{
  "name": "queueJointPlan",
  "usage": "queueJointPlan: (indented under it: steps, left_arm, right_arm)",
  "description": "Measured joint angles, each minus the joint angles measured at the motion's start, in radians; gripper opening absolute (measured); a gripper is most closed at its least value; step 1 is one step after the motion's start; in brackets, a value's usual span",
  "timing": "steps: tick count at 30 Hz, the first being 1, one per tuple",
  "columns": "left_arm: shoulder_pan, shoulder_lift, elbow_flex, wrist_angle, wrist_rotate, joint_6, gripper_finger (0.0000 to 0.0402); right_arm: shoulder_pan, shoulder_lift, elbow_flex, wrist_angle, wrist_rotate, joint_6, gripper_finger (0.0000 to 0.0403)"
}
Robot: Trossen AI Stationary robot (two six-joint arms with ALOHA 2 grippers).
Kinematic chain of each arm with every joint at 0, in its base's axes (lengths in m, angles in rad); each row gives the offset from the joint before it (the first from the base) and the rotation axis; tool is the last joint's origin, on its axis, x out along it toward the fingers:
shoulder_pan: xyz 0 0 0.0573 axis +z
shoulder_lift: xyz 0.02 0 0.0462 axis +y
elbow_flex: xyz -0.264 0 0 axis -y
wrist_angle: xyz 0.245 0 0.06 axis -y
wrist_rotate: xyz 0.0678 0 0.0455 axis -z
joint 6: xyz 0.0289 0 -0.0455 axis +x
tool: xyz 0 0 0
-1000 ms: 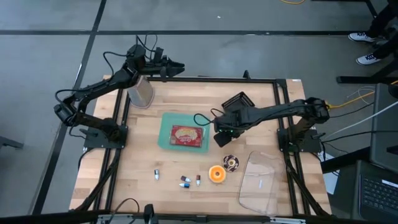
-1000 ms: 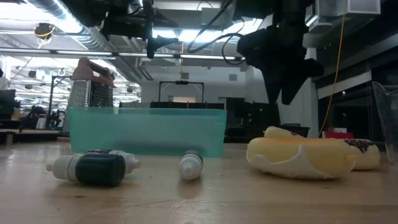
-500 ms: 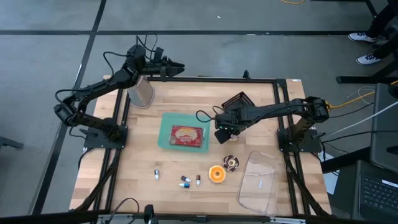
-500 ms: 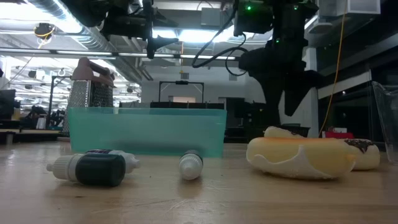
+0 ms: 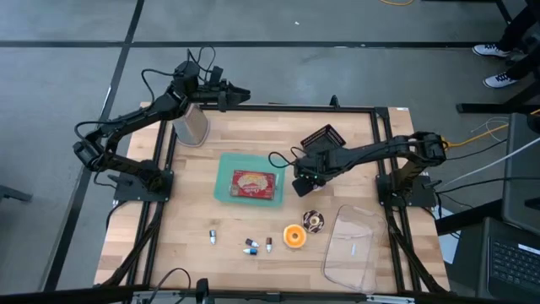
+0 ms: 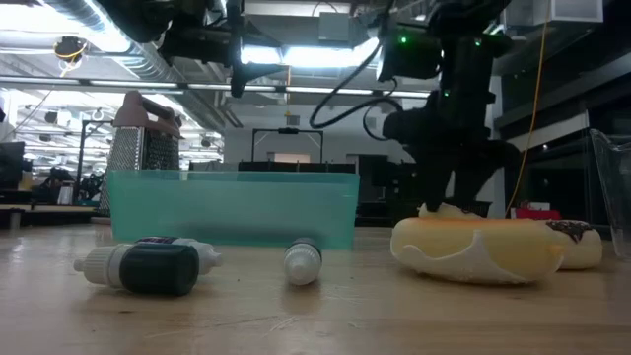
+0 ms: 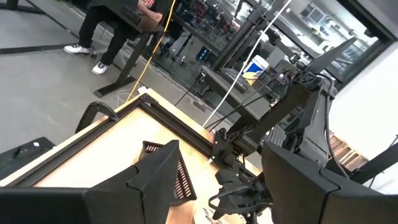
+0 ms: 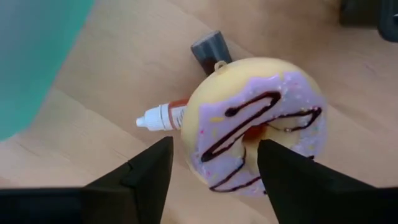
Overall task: Pick & Place Food Item
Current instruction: Put the purple donut into the black bin
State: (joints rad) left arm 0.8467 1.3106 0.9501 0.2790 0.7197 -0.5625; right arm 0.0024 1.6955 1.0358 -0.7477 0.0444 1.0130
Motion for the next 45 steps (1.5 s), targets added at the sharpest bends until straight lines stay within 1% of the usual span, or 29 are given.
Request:
queueJointPlan:
  steps: [8, 13, 16, 20, 23, 25, 27, 31, 34, 37, 39, 42, 45]
  left_arm:
    - [0.0, 0.0, 0.0, -0.006, 0.0, 0.0, 0.0223]
    - [0.0, 0.0, 0.0, -0.022, 0.008, 0.001, 0.0223]
    - [0.0, 0.0, 0.0, -0.022, 0.012, 0.001, 0.0223]
    - [0.0, 0.0, 0.0, -0.022, 0.012, 0.0, 0.0223]
    - [0.0, 0.0, 0.0, -0.02, 0.012, 0.001, 0.0223]
    - [0.0, 0.0, 0.0, -0.014, 0.012, 0.001, 0.0223]
    - [0.0, 0.0, 0.0, -0.013, 0.012, 0.001, 0.0223]
    - [0.0, 0.0, 0.0, -0.013, 0.012, 0.009, 0.0223]
    - [0.0, 0.0, 0.0, -0.012, 0.012, 0.011, 0.0223]
    - [0.0, 0.0, 0.0, -0.01, 0.012, 0.011, 0.0223]
    - [0.0, 0.0, 0.0, -0.009, 0.012, 0.011, 0.0223]
    - [0.0, 0.0, 0.0, -0.007, 0.012, 0.006, 0.0223]
    - [0.0, 0.0, 0.0, -0.006, 0.011, 0.006, 0.0223]
  right_arm:
    - [-0.024, 0.0, -0.064, 0.115, -0.009, 0.006, 0.0221]
    - [-0.044, 0.0, -0.077, 0.129, -0.011, 0.025, 0.0192]
    - [-0.054, 0.0, -0.077, 0.145, -0.011, 0.026, 0.0157]
    - [-0.066, 0.0, -0.063, 0.166, -0.038, 0.024, 0.0092]
    - [-0.067, 0.0, -0.026, 0.18, -0.054, 0.022, 0.0041]
    - [-0.067, 0.0, 0.01, 0.179, -0.062, 0.014, 0.0017]
    - [-0.067, 0.0, 0.052, 0.18, -0.071, 0.001, 0.0013]
    - [-0.072, -0.001, 0.141, 0.144, -0.084, -0.027, 0.0032]
    - [-0.084, -0.001, 0.196, 0.077, -0.045, -0.083, 0.0029]
    - [-0.112, -0.001, 0.244, 0.071, 0.01, -0.14, 0.0014]
    - [-0.137, -0.001, 0.276, 0.071, 0.054, -0.177, 0.0012]
    - [-0.201, -0.001, 0.328, 0.071, 0.107, -0.233, 0.0018]
    - [-0.28, -0.001, 0.382, 0.038, 0.125, -0.277, 0.0026]
